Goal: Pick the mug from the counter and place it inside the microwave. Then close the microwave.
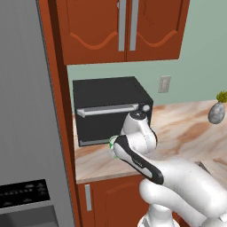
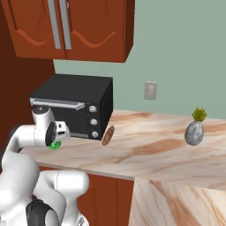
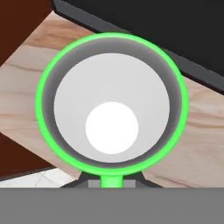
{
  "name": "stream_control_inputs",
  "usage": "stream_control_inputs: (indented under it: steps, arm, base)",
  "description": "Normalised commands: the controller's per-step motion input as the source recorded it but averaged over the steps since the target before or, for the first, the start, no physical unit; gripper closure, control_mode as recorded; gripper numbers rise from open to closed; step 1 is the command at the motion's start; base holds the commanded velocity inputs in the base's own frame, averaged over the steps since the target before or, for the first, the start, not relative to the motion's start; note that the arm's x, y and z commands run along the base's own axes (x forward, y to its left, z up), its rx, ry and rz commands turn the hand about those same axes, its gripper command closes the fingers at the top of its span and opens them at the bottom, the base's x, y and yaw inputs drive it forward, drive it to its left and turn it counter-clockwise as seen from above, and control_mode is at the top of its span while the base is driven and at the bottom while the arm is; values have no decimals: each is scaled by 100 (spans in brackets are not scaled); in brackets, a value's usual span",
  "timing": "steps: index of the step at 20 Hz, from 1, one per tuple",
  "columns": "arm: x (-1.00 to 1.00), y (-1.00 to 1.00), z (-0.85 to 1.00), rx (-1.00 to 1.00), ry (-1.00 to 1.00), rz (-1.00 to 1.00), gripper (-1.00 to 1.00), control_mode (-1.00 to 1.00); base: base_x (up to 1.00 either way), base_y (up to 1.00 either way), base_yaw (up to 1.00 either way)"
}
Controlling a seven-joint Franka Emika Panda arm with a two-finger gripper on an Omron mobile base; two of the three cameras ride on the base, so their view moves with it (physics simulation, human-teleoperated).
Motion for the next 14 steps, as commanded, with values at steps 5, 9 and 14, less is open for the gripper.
stream_control_inputs:
  steps: [5,9,14]
  arm:
    - [-1,-71,72,0,6,0,100,-100]
    - [0,-50,74,0,14,-10,100,-100]
    - [0,-33,40,0,21,-28,100,-100]
  base:
    - [0,0,0]
    - [0,0,0]
    - [0,0,0]
